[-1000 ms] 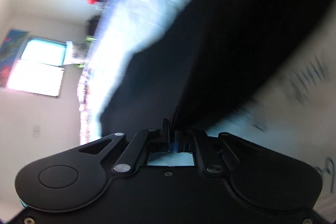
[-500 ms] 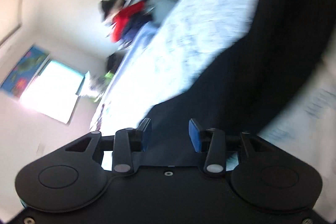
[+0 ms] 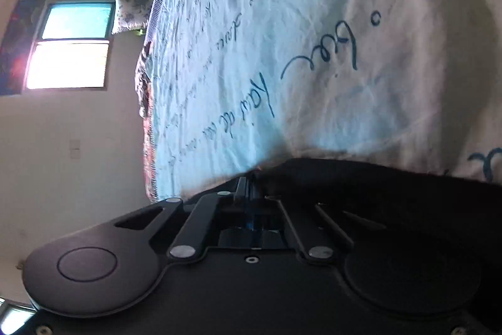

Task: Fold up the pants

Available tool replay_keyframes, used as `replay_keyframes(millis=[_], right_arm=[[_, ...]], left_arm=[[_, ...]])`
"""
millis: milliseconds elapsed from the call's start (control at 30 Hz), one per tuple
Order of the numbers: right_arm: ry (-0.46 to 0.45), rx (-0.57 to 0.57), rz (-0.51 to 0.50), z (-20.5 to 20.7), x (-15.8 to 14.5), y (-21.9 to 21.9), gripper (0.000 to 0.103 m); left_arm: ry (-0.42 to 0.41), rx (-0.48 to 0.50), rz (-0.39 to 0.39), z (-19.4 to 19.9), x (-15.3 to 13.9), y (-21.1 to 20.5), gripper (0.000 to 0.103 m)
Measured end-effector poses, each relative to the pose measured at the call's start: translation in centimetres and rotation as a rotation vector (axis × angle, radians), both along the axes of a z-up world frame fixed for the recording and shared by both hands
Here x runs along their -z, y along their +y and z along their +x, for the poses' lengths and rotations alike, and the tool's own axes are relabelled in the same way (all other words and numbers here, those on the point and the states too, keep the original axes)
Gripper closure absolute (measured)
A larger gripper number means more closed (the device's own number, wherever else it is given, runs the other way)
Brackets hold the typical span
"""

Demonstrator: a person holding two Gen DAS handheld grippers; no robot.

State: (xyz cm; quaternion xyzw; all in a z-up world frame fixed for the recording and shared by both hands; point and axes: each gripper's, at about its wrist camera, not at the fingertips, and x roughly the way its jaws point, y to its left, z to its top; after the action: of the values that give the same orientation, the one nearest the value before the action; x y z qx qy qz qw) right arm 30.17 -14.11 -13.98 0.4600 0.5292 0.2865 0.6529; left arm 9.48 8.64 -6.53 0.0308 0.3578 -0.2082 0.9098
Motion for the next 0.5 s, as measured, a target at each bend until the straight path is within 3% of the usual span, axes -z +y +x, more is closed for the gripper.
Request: replay_keyframes(millis=[33,67,100,133,200,300,367,433,500], right_arm=[[-0.070,0.011,-0.032,-0.5,-1.4,-0.2,0.086],[-0.134,0.020,-0.060,-1.8,-2.9,-0.2,0.072],[-0.171,0.023,-0.038,-3.0,-3.8,-0.1,0.036],[-0.192,0.029,0.029,-3.6,-4.2,-0.2,0.016],[-0.208,0.051,0.116,-5.2,-4.7,-0.7,0.017],[-0.184,0.057,-0.054,-3.9,-2.9,-2.0,0.088],[-0.142,0.103,-0.053,-3.8,-2.9,-3.5,0.081],[-0.253,0.165,-0.059,-5.5,-5.6,-6.7,0.032],[-0.360,0.253,-0.088,-8.3,-8.4,-10.8,0.022]], left_arm=[[0.006,0.003,-0.004,0.0,0.0,0.3,0.059],[0.005,0.010,0.002,0.0,0.0,0.4,0.059],[0.003,0.020,0.009,-0.1,0.1,0.4,0.059],[-0.001,0.028,0.019,-0.2,0.1,0.5,0.059],[-0.011,0.039,0.036,-0.2,0.4,0.5,0.059],[-0.012,0.052,0.058,0.1,0.6,0.3,0.058],[-0.001,0.049,0.061,0.5,0.4,0.4,0.057],[0.006,0.034,0.048,0.4,-0.2,0.7,0.055],[0.002,0.013,0.034,0.6,-0.5,1.3,0.053]])
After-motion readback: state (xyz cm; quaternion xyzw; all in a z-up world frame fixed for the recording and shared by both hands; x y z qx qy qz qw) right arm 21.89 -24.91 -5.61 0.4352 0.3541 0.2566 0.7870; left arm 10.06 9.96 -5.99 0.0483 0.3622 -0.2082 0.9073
